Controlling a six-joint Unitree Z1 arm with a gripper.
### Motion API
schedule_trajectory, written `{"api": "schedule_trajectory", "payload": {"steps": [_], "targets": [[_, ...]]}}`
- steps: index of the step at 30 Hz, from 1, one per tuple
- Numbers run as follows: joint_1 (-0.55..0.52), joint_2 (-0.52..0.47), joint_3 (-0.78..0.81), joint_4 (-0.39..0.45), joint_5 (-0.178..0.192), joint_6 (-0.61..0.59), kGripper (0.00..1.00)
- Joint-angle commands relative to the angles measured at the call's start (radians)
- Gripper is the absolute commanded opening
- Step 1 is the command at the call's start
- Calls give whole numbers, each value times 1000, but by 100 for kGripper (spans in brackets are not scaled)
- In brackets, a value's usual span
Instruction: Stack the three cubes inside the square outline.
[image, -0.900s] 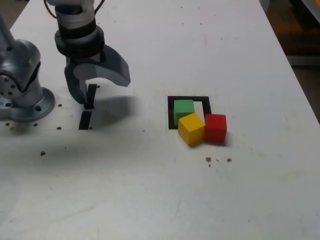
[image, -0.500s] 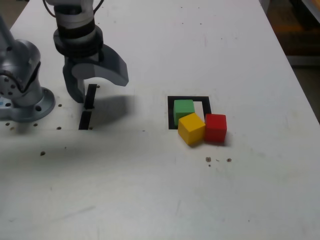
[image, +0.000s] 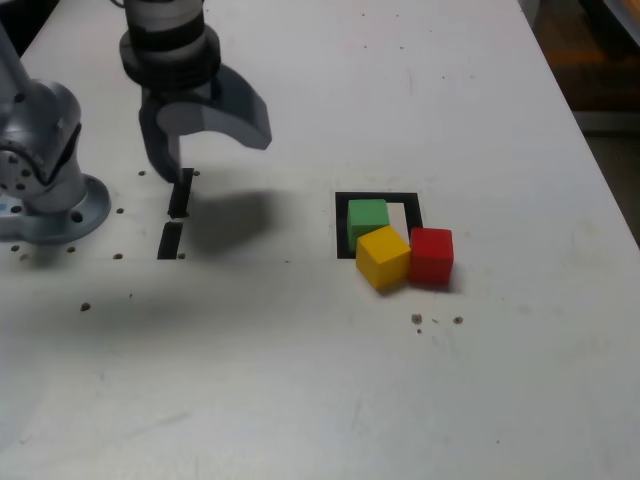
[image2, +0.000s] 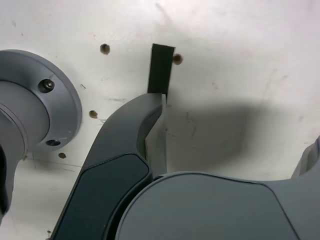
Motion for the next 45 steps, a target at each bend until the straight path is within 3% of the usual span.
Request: {"api": "schedule_trajectory", "payload": {"steps": [1, 12, 25, 33, 45], "targets": [[3, 17, -41, 32, 11, -1, 98], [26, 123, -221, 130, 25, 59, 98], [116, 349, -446, 209, -22, 296, 98], [130, 455, -566, 206, -51, 384, 98], [124, 564, -646, 150, -84, 410, 97]]}}
